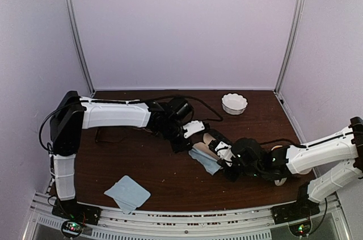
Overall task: Organize the sunglasses
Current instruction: Place the folded cleaning cloth in the sunglasses case.
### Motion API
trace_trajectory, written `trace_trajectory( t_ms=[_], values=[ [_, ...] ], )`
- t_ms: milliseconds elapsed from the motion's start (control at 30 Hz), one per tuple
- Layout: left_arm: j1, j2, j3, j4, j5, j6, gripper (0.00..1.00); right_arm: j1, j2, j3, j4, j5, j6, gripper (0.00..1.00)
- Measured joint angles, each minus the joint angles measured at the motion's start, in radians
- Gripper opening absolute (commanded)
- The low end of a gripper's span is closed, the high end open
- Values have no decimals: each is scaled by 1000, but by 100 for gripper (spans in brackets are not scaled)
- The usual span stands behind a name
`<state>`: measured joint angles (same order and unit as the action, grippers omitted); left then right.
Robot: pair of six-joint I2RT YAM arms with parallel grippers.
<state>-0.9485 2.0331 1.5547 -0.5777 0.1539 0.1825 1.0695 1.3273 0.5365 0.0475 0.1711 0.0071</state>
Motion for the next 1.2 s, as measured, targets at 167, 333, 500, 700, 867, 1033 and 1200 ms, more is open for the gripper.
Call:
trace_trajectory(
  t_ms=[167,333,500,700,867,1033,1200],
  values=[
    [6,1,11,-5,12,0,0,-11,2,0,0,-13,0,0],
    [16,6,18,-10,27,0,0,-16,3,0,0,-18,0,0],
    [20,27,55,-24,34,0,0,-29,5,0,-2,-18,1,0],
    [24,53,93,-30,45,0,0,-47,7,0,-8,-18,8,0],
    [30,71,128,-39,53,0,0,-60,11,0,-10,-19,24,0],
    [32,77,146,-53,61,4,0,-69,20,0,-10,-23,31,0],
    [34,92,158,-60,68,7,0,-78,34,2,-10,-34,45,0]
  ],
)
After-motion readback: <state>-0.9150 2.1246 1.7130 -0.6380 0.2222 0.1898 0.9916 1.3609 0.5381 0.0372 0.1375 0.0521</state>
